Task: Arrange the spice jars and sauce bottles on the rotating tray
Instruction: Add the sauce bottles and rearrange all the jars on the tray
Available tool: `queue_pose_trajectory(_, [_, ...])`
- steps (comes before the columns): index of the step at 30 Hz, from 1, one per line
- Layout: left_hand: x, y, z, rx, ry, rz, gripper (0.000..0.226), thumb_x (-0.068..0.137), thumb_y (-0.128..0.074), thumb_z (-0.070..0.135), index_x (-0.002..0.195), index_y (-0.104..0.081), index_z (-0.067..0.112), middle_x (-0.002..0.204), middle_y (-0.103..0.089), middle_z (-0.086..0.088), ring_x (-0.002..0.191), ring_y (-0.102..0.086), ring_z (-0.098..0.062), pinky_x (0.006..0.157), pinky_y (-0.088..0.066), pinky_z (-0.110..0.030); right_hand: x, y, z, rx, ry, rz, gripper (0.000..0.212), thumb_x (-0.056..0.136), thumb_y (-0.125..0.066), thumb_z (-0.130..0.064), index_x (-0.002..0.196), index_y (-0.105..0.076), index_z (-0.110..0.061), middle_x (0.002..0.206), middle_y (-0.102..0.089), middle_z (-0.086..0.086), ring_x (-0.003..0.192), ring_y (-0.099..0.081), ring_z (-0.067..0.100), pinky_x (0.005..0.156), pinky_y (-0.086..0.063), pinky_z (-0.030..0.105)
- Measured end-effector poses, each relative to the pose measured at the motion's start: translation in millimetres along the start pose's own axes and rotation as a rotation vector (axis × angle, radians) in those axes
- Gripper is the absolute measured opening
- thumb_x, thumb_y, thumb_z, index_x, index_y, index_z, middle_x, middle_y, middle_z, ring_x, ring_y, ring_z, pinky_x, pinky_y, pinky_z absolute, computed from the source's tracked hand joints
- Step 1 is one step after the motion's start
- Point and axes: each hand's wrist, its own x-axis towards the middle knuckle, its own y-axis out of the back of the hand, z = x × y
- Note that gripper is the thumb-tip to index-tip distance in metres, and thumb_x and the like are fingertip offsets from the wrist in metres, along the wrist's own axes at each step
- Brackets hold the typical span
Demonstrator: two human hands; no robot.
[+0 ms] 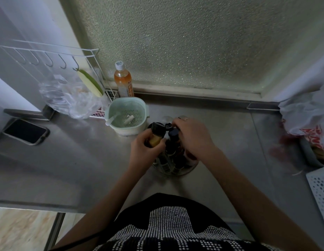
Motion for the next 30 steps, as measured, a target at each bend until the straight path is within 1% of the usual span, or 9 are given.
queue_pose_trajectory(3, [-0.9,0.9,-2.2,0.005,-0.003,-0.012,0.015,0.063,-0.066,0.034,0.071,-0.062,0.022,0.059,-0.059,0.012,0.059,-0.051,-0.004,0.057,-0.044,-0.023,27.9,-11.2,4.4,-0.113,-0.049,-0.221,0.039,0.086,-0.056,-0.032,0.118,-0.045,-0.014,0.107,-0.060,0.013,0.102,-0.055,0.033,0.071,-0.034,0.035])
queue_pose_trajectory(5, [-1.6,2.6,-2.5,0.012,-0.006,-0.011,0.014,0.064,-0.068,0.032,0.071,-0.063,0.021,0.061,-0.061,0.008,0.059,-0.051,-0.003,0.057,-0.045,-0.023,32.7,-23.6,4.7,-0.085,-0.115,-0.230,0.053,0.083,-0.060,-0.039,0.123,-0.038,-0.012,0.107,-0.062,0.014,0.101,-0.057,0.034,0.072,-0.037,0.037])
queue_pose_trajectory(9, [-2.2,4.3,-5.8,0.044,-0.017,-0.002,0.030,0.064,-0.066,0.035,0.081,-0.063,0.010,0.076,-0.064,-0.022,0.066,-0.054,-0.012,0.060,-0.047,-0.035,31.0,-35.2,0.9,0.023,-0.183,-0.204,0.061,0.079,-0.065,-0.033,0.124,-0.032,-0.009,0.105,-0.060,0.015,0.093,-0.059,0.034,0.067,-0.038,0.035])
queue_pose_trajectory(13, [-2.3,5.4,-5.3,0.065,-0.029,0.009,0.024,0.064,-0.065,0.034,0.081,-0.065,0.016,0.077,-0.067,-0.017,0.066,-0.055,-0.010,0.061,-0.050,-0.035,29.2,-28.4,5.6,0.217,-0.228,-0.134,0.048,0.072,-0.069,-0.020,0.106,-0.035,-0.011,0.092,-0.052,0.013,0.080,-0.053,0.031,0.061,-0.035,0.034])
queue_pose_trajectory(17, [-1.2,6.6,-7.0,0.094,-0.020,0.015,0.026,0.064,-0.066,0.035,0.081,-0.064,0.015,0.077,-0.066,-0.017,0.065,-0.055,-0.010,0.061,-0.049,-0.034,24.3,-23.0,8.5,0.069,-0.176,-0.126,0.023,0.080,-0.057,-0.010,0.100,-0.046,-0.008,0.102,-0.055,0.016,0.096,-0.055,0.036,0.068,-0.037,0.038])
queue_pose_trajectory(20, [-0.5,7.8,-9.6,0.119,-0.025,0.018,0.030,0.064,-0.066,0.035,0.080,-0.063,0.010,0.076,-0.065,-0.019,0.065,-0.055,-0.013,0.060,-0.052,-0.043,17.6,-11.7,5.5,-0.037,-0.109,-0.154,0.025,0.082,-0.061,-0.018,0.105,-0.053,-0.012,0.113,-0.056,0.012,0.107,-0.053,0.033,0.081,-0.041,0.039])
queue_pose_trajectory(25, [0.6,10.9,-17.6,0.160,-0.006,0.049,0.042,0.064,-0.067,0.039,0.077,-0.058,0.001,0.073,-0.061,-0.024,0.062,-0.054,-0.023,0.060,-0.052,-0.051,5.9,-22.8,-10.4,-0.231,0.064,-0.291,0.034,0.076,-0.066,-0.045,0.100,-0.061,-0.021,0.109,-0.061,0.004,0.111,-0.050,0.027,0.091,-0.035,0.042])
queue_pose_trajectory(28, [0.2,11.5,-18.6,0.194,-0.033,0.060,0.042,0.064,-0.067,0.039,0.077,-0.058,0.000,0.074,-0.061,-0.023,0.067,-0.058,-0.036,0.061,-0.052,-0.049,8.0,-32.3,-16.5,-0.279,0.068,-0.335,0.039,0.077,-0.068,-0.039,0.107,-0.059,-0.017,0.116,-0.059,0.007,0.113,-0.046,0.027,0.092,-0.035,0.040])
queue_pose_trajectory(30, [-1.1,13.1,-17.1,0.209,-0.055,0.068,0.039,0.065,-0.066,0.038,0.077,-0.060,0.001,0.075,-0.063,-0.019,0.070,-0.059,-0.034,0.062,-0.053,-0.047,9.1,-32.3,-17.3,-0.268,0.079,-0.276,0.035,0.078,-0.068,-0.032,0.108,-0.059,-0.017,0.119,-0.056,0.007,0.113,-0.045,0.026,0.092,-0.036,0.038])
